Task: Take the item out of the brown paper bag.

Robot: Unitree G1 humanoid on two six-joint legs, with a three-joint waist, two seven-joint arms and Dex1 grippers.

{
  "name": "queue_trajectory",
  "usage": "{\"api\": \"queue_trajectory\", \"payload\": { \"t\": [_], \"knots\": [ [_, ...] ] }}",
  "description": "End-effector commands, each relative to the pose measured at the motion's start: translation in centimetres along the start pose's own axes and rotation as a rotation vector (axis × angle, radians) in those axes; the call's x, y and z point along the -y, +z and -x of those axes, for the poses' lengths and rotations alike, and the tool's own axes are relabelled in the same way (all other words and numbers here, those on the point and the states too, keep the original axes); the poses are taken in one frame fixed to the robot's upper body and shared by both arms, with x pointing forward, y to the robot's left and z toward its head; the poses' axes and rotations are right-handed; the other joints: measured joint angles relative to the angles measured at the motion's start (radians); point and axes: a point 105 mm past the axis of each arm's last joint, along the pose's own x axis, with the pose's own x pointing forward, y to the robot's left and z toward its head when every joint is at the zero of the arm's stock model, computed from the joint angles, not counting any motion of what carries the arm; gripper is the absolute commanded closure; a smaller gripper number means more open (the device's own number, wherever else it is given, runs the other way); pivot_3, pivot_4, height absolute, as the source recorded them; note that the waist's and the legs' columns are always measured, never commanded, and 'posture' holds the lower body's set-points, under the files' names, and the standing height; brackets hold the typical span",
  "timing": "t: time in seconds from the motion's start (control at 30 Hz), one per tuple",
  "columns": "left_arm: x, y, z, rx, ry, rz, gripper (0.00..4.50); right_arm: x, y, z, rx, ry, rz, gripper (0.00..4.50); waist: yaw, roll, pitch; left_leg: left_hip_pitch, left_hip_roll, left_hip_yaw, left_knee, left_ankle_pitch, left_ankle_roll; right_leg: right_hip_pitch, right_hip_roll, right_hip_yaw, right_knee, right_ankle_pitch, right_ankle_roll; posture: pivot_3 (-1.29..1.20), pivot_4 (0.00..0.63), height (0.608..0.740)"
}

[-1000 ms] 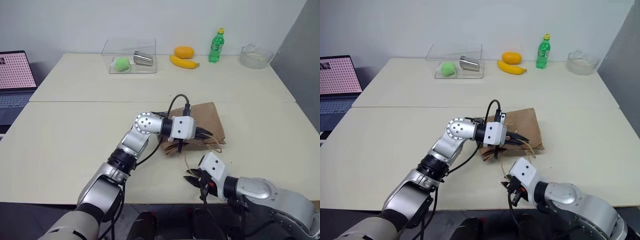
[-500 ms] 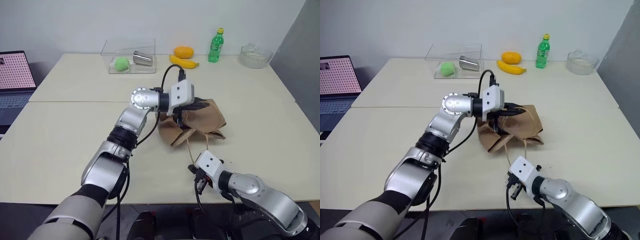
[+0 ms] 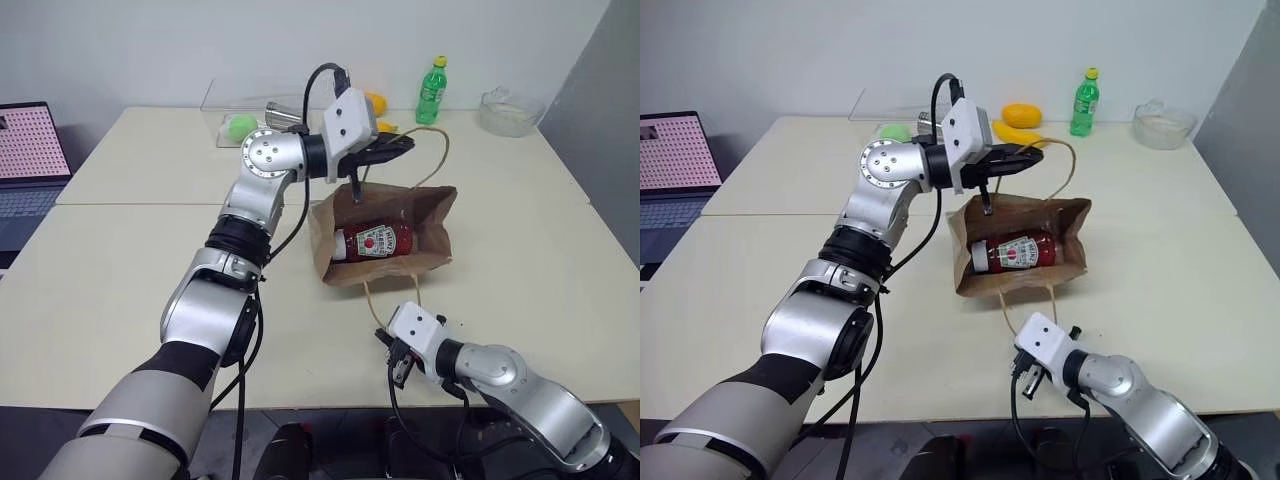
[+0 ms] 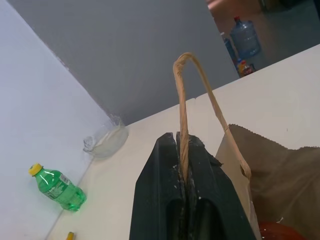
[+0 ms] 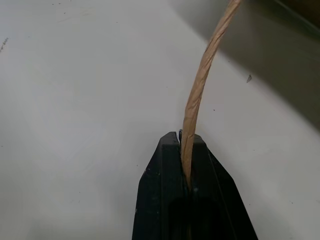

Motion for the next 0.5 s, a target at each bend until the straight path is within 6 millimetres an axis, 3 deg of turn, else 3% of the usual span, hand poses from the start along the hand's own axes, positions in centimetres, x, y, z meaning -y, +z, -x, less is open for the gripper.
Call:
{"api": "queue_trajectory", "payload": {
  "t": [0.03,0.07,0.17,0.43,0.5],
  "knots": [
    [-0.8,2.4,0.5,0.094,0.000,0.008,4.50,-0.1,-1.1,-0.4,-0.038,0.005,-0.044,4.46,-0.002,0.000,0.000,0.000,0.000,0.000,0.000,0.000,0.000,0.000,0.000,0.000,0.000,0.000,0.000,0.00,0.150,0.740],
    [-0.7,2.6,0.6,0.107,-0.011,0.028,4.50,0.2,-0.8,-0.4,-0.023,-0.013,-0.046,4.46,-0.003,0.000,0.000,0.000,0.000,0.000,0.000,0.000,0.000,0.000,0.000,0.000,0.000,0.000,0.000,0.00,0.150,0.740],
    [0.2,3.2,1.1,0.140,-0.080,0.086,4.50,1.2,0.5,-0.1,0.034,-0.063,-0.056,3.89,-0.007,0.000,0.000,0.000,0.001,0.000,0.000,0.000,0.000,0.000,0.000,0.000,0.001,0.000,0.000,0.00,0.150,0.740],
    [3.5,4.1,2.1,0.169,-0.222,0.193,4.50,0.8,3.5,3.7,0.124,-0.057,-0.048,1.25,-0.005,0.000,0.000,-0.004,0.000,0.000,0.000,0.000,0.000,-0.005,0.000,0.000,0.001,0.003,-0.005,0.00,0.150,0.740],
    [4.0,4.2,2.1,0.168,-0.232,0.205,4.50,0.2,4.1,4.8,0.138,-0.030,-0.037,1.25,-0.003,0.000,0.000,-0.005,0.000,0.000,0.000,0.000,0.000,-0.005,0.000,0.000,0.001,0.003,-0.005,0.00,0.150,0.740]
  ]
}}
